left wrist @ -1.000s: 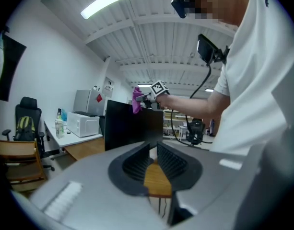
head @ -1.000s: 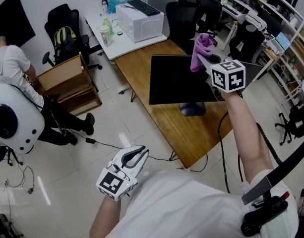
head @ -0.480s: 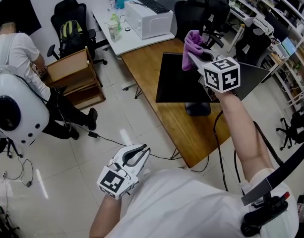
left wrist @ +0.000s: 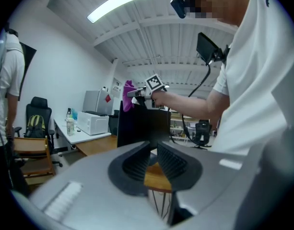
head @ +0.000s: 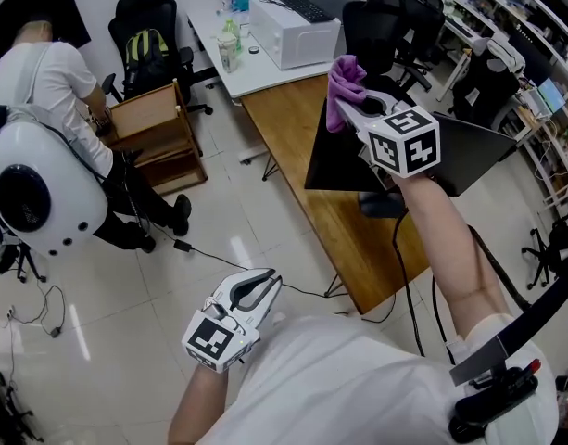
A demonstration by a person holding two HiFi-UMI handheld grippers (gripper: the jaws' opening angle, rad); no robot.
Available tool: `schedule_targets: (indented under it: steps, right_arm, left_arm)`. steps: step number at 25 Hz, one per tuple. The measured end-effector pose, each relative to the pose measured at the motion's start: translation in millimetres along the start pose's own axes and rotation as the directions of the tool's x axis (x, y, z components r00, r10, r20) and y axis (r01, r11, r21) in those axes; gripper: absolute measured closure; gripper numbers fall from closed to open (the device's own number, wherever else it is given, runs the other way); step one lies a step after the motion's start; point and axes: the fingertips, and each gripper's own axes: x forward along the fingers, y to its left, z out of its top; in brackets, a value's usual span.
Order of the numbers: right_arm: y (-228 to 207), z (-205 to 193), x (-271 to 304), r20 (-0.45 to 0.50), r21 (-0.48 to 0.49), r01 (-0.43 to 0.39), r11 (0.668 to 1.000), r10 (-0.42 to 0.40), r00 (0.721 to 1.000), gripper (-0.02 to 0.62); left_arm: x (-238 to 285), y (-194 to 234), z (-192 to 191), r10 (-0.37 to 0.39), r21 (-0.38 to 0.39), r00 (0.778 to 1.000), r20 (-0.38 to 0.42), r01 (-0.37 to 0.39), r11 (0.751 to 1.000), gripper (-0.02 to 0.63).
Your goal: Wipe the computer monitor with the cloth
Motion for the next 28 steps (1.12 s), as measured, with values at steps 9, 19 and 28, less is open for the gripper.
schedule_targets:
  steps: [9,19,28]
  right_arm:
    - [20,-6,11,0.017,0.015,-0.003,1.000,0.003,1.000,0.548]
    - [43,-45,21,-0.023,0.026,0.006,1.000,-0.006,1.000,0.548]
    - [49,-93,34,-0.076,0.072,0.014,0.997,-0.009,0.997,0.548]
  left_arm:
    - [-15,5,-1,0.027,-0.005,0.999,-0.023,-0.027,1.000,0.537]
    - [-26,3,-4,0.027,-0.012,0.999,-0.044,-0.028,1.000,0.537]
    - [-28,1,-9,0.029,-0.039,0.997,-0.073,-0.032,0.999,0.537]
